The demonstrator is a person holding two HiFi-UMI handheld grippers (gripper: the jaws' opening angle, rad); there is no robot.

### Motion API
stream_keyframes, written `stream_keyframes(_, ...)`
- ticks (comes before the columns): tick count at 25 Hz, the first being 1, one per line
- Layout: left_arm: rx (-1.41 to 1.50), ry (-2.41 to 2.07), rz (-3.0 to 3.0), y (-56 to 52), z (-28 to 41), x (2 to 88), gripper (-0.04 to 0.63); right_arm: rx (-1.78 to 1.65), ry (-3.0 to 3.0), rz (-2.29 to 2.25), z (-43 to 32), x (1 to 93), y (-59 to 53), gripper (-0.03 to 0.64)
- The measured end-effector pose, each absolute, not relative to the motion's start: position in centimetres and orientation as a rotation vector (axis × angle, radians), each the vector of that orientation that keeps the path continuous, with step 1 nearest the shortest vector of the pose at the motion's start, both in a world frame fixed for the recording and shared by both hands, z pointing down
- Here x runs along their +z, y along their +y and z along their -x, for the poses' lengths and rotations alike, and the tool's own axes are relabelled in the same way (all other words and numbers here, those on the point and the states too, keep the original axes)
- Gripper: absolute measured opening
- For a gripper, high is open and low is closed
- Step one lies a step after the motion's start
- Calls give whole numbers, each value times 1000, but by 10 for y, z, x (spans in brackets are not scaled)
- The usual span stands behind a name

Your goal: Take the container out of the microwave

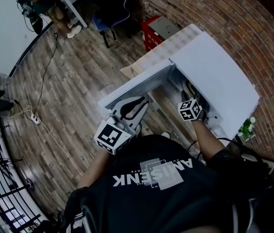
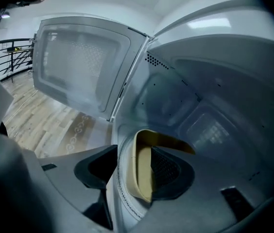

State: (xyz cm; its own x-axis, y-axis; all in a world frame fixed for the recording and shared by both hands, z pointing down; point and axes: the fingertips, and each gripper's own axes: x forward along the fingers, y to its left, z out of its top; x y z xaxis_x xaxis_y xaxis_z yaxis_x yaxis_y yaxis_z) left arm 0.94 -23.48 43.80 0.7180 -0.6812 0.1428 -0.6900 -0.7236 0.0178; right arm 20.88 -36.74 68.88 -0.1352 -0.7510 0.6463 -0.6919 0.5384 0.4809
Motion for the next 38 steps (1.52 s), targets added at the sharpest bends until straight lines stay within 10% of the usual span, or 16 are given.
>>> stream_keyframes(16,46,-1124,-2834,-246,-4,420,67,-111,-1746,-1118,-214,693,-384,75)
stream_keyframes(38,-2,-980,-2878,-250,16,418,67,61,-1847,-1124,-174,679,-331,52)
